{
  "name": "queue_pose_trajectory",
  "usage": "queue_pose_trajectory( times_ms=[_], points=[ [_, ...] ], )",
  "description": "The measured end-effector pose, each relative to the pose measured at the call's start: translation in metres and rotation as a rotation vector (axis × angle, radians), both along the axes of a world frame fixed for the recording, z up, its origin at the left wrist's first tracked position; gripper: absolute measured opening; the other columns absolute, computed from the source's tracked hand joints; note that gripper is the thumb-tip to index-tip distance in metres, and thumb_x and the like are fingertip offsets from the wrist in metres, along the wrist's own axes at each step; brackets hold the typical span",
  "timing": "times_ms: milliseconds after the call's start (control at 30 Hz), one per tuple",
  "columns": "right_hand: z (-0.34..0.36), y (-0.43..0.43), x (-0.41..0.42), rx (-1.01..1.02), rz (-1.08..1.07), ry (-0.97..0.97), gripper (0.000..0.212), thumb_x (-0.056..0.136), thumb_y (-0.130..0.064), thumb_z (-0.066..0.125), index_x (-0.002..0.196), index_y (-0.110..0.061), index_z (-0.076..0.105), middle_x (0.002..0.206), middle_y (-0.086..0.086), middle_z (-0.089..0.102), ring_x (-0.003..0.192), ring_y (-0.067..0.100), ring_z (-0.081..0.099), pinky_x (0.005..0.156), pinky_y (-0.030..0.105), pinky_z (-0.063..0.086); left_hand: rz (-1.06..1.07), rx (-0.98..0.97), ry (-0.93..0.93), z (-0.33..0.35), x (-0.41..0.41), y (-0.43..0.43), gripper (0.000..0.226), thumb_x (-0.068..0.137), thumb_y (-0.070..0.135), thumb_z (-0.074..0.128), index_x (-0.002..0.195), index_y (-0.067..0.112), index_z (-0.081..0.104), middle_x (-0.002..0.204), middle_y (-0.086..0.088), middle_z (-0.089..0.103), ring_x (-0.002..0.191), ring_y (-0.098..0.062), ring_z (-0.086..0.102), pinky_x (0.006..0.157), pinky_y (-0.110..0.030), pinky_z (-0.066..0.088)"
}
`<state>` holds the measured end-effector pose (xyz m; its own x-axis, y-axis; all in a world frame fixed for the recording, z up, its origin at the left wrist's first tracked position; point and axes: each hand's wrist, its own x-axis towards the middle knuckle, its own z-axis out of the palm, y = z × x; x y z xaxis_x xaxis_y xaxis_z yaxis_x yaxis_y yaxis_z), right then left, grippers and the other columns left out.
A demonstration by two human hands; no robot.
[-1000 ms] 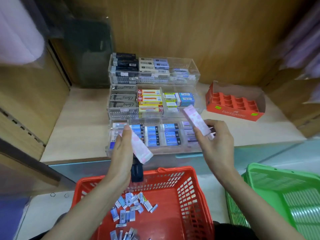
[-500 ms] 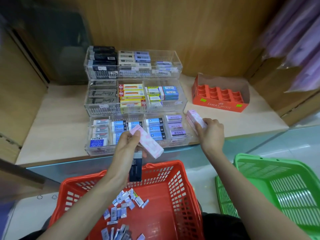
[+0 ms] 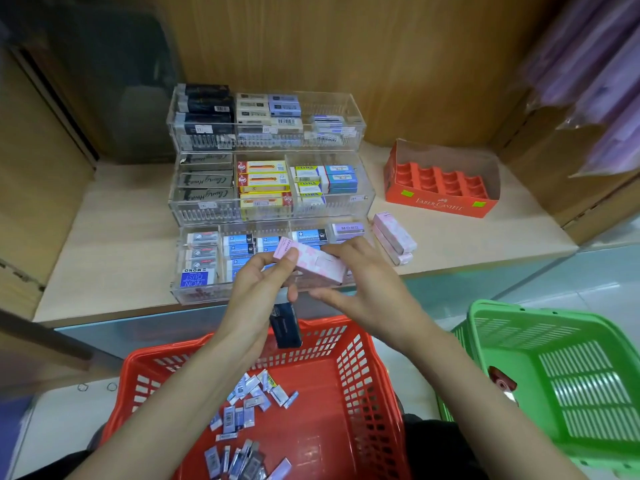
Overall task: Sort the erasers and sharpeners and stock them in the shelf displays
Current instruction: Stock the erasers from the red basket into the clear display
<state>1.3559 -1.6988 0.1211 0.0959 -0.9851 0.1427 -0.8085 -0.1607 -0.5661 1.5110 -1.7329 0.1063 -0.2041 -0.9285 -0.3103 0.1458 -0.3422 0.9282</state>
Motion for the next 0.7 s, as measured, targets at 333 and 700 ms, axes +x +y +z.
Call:
queue_pose_trajectory(
  times_ms=[333, 700],
  points=[
    [-0.001, -0.012, -0.071, -0.226, -0.567, -0.029, 0.026, 0.085, -0.024, 0.065, 0.106, -0.009, 0.067, 0.089, 0.007, 0.056, 0.076, 0.021, 0.049, 0.064, 0.022, 0.027, -0.021, -0.002, 0.094, -0.007, -0.019, 0.002, 0.05, 0.08, -0.03, 0.038, 0.094, 0.015, 0.053, 0.1, -0.003, 0.055, 0.101, -0.019, 0.056, 0.08, -0.019, 0.047],
    [-0.047, -0.04, -0.098, -0.033, -0.707, 0.152, 0.032, 0.091, -0.033, 0.055, 0.102, -0.005, 0.065, 0.097, 0.02, 0.06, 0.096, 0.037, 0.049, 0.07, 0.036, 0.034, 0.049, -0.005, 0.128, -0.007, -0.016, 0.006, 0.023, 0.088, -0.011, 0.051, 0.093, 0.011, 0.059, 0.103, -0.006, 0.066, 0.096, -0.015, 0.061, 0.09, -0.031, 0.047]
  ],
)
